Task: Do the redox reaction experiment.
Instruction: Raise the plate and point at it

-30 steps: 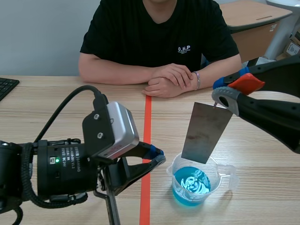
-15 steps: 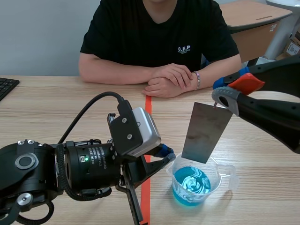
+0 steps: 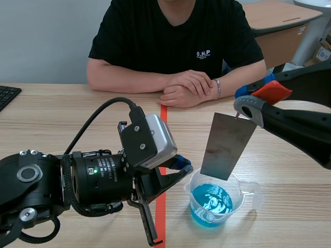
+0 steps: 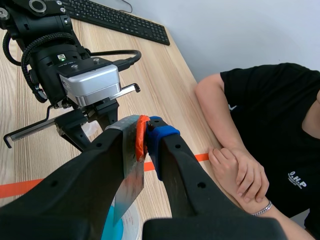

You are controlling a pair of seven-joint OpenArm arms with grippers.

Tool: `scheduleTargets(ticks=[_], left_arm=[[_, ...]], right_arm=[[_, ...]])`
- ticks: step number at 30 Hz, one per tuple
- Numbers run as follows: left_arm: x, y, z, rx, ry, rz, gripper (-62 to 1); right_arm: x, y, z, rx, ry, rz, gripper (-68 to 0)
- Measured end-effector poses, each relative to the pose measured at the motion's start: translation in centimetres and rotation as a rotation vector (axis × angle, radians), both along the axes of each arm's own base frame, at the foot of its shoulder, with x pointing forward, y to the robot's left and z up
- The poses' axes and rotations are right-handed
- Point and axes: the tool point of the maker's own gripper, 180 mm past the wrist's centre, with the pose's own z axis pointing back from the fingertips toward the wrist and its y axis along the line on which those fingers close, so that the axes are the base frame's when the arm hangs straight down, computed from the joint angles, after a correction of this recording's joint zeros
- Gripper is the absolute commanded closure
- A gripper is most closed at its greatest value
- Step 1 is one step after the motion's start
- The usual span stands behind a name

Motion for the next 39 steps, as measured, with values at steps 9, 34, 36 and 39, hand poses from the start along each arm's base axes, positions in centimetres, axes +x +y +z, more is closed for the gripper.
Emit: scheduleTargets(ticks=[9, 34, 36, 39], left_arm=[[0.0, 0.0, 0.0, 0.0, 0.0, 0.0, -4.4], [0.0, 0.0, 0.0, 0.0, 0.0, 0.0, -4.4], [0.0, 0.07, -0.04, 0.002, 0.0, 0.0, -4.4], [-0.04, 0.53, -0.3, 0.015, 0.0, -0.001, -4.5]], right_arm=[[0.0, 0.0, 0.0, 0.0, 0.0, 0.0, -1.7], [0.0, 0.0, 0.0, 0.0, 0.0, 0.0, -1.7], [0.0, 0.0, 0.0, 0.0, 0.0, 0.0, -1.7], [0.0, 0.0, 0.0, 0.0, 0.0, 0.0, -1.7]])
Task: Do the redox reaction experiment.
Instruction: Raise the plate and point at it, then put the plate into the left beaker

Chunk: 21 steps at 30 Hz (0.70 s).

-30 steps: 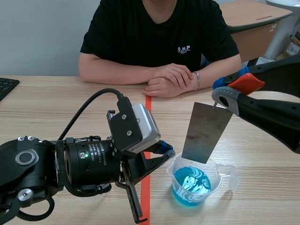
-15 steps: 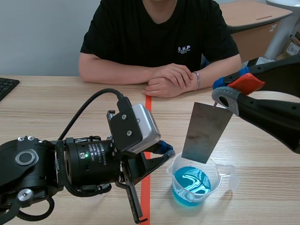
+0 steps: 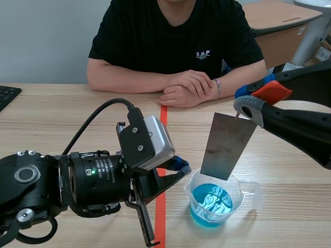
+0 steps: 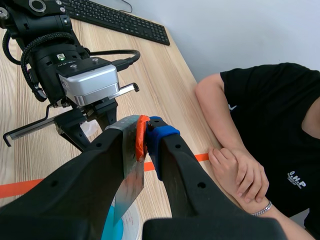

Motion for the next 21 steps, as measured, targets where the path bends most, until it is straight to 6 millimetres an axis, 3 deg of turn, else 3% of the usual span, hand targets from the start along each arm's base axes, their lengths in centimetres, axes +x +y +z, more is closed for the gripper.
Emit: scheduleTargets(ticks=[8, 14, 21], left_arm=[[-1.8, 3.8, -2.2, 0.092, 0.037, -0.002, -4.4], [-2.1, 7.8, -0.2, 0.083, -0.001, 0.097, -4.4], [-5.0, 12.6, -0.8, 0.179, 0.047, 0.213, -4.4]], right_arm=[[0.0, 0.0, 0.0, -0.001, 0.0, 0.0, -1.7], [0.0, 0.0, 0.0, -0.001, 0.0, -0.001, -1.7], [0.0, 0.0, 0.0, -0.001, 0.0, -0.001, -1.7]])
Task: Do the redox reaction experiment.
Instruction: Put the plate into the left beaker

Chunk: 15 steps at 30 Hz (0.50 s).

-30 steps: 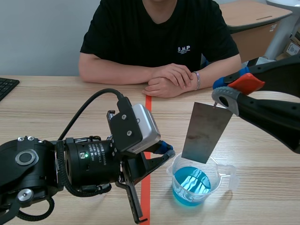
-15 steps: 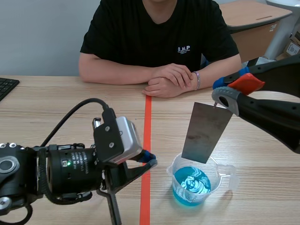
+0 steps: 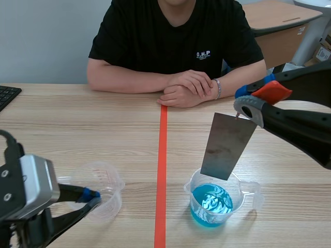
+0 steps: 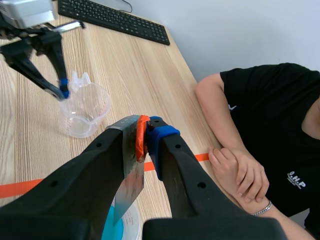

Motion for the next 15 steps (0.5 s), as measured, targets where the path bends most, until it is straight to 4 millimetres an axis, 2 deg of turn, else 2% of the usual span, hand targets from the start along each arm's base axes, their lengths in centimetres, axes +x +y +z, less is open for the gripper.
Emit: scheduleTargets(ticks=[7, 15], left_arm=[[-2.3, 5.8, -1.5, 0.107, 0.05, 0.227, -4.4], [-6.5, 9.9, -3.8, 0.178, 0.187, 0.452, -4.4]], right_arm=[[0.0, 0.0, 0.0, 0.0, -0.001, 0.0, -1.7], [0.5, 0.0, 0.6, 0.0, -0.036, 0.0, -1.7]])
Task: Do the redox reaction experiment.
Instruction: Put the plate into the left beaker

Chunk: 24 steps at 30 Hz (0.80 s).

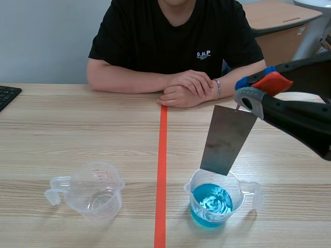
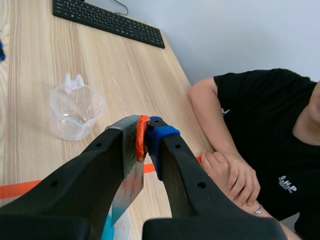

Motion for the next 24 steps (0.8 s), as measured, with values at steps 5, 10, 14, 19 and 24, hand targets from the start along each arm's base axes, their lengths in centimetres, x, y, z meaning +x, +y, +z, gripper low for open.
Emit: scheduleTargets(ticks=[5, 10, 14, 19, 24], left_arm=[[-1.2, 2.0, -0.8, 0.038, 0.044, 0.107, -4.4], [-3.0, 2.6, -2.0, 0.027, 0.086, 0.205, -4.4], [-4.5, 2.7, -3.1, 0.015, 0.123, 0.276, -4.4], [-5.2, 2.8, -3.6, 0.011, 0.143, 0.301, -4.4], [-5.2, 2.8, -3.6, 0.01, 0.141, 0.3, -4.4]], right_arm=[[0.4, 0.0, 0.5, 0.0, -0.029, 0.0, -1.7], [1.0, 0.4, 0.8, -0.012, -0.052, 0.002, -1.7], [1.2, 1.3, 0.8, -0.008, -0.051, 0.021, -1.7], [1.5, 2.6, 1.4, 0.021, -0.049, 0.052, -1.7], [1.6, 4.1, 1.8, 0.034, -0.054, 0.094, -1.7]])
